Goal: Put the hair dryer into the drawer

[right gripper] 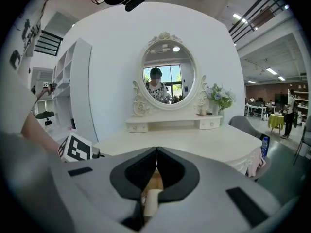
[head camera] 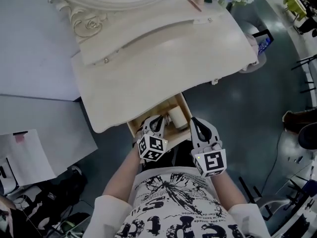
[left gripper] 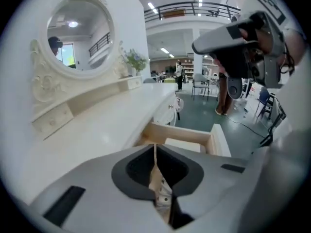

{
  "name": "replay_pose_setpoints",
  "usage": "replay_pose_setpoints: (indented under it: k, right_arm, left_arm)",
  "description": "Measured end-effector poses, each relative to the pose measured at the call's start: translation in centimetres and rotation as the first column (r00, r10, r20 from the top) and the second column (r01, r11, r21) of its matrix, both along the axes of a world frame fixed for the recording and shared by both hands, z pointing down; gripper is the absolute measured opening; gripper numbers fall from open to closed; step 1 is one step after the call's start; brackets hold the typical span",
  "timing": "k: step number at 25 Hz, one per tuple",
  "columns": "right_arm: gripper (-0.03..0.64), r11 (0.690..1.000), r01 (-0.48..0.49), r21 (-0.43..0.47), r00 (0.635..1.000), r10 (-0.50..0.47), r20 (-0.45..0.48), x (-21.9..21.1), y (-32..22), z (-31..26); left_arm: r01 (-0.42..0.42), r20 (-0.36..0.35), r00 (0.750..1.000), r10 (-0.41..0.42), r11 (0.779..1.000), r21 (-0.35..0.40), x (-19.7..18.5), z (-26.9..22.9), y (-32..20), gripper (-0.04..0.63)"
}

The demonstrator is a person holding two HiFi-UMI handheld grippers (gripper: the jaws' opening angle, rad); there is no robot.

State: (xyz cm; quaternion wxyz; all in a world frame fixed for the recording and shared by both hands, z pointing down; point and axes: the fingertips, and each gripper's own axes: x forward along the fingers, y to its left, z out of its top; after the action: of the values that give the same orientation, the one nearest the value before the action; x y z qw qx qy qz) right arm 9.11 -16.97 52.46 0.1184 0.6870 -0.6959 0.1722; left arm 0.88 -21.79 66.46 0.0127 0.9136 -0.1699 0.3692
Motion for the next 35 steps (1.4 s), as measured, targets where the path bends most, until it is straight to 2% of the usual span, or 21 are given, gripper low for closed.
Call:
replay_pose_setpoints:
  k: [5, 8, 11, 14, 20, 23, 25, 29, 32, 35]
  right_arm:
    - [0.017, 0.995, 0.079, 0.054, 0.997, -0.079, -0.003, -0.7, -0.9, -2.9]
    - [0.017, 0.984, 0.159, 0.080, 0.987, -0.159, -0.005, -1.3, -1.3, -4.7]
    - [0.017, 0.966, 0.227, 0.122, 0.973, -0.229, 0.003, -2.0, -1.8, -7.0]
    - [0.017, 0.941, 0.288, 0.178, 0.955, -0.295, 0.012, -2.6, -2.7, -9.4]
    - [0.017, 0.883, 0.394, 0.255, 0.917, -0.395, -0.049, -3.6, -4.3, -13.0]
    - [0.017, 0.856, 0.434, 0.281, 0.899, -0.430, -0.078, -3.9, -4.9, -14.5]
    - [0.017, 0.838, 0.459, 0.296, 0.887, -0.449, -0.103, -4.1, -5.1, -15.4]
    - [0.017, 0.823, 0.474, 0.311, 0.879, -0.462, -0.118, -3.7, -4.9, -16.3]
    - [0.017, 0.829, 0.463, 0.314, 0.885, -0.453, -0.110, -2.9, -4.9, -16.4]
    - [0.017, 0.830, 0.462, 0.313, 0.885, -0.453, -0.106, -2.4, -5.0, -16.2]
  left_arm:
    - [0.144, -0.088, 0.986, -0.140, 0.989, 0.037, -1.4, -5.9, -1.3, 0.021]
    - [0.252, -0.148, 0.959, -0.242, 0.966, 0.055, -2.8, -9.6, -2.0, 0.020]
    - [0.366, -0.230, 0.912, -0.339, 0.927, 0.083, -4.4, -14.2, -2.8, 0.020]
    - [0.459, -0.329, 0.854, -0.403, 0.881, 0.113, -5.8, -19.0, -3.3, 0.020]
    - [0.590, -0.488, 0.742, -0.460, 0.794, 0.148, -8.5, -27.1, -3.3, 0.020]
    - [0.650, -0.539, 0.685, -0.491, 0.745, 0.147, -10.2, -29.9, -3.3, 0.020]
    - [0.676, -0.562, 0.657, -0.503, 0.723, 0.143, -11.1, -31.2, -3.3, 0.020]
    - [0.707, -0.614, 0.600, -0.513, 0.699, 0.107, -12.1, -33.2, -2.6, 0.020]
    - [0.713, -0.629, 0.591, -0.506, 0.692, 0.114, -12.0, -34.1, -2.3, 0.020]
    - [0.712, -0.633, 0.589, -0.503, 0.694, 0.111, -11.5, -34.2, -2.4, 0.020]
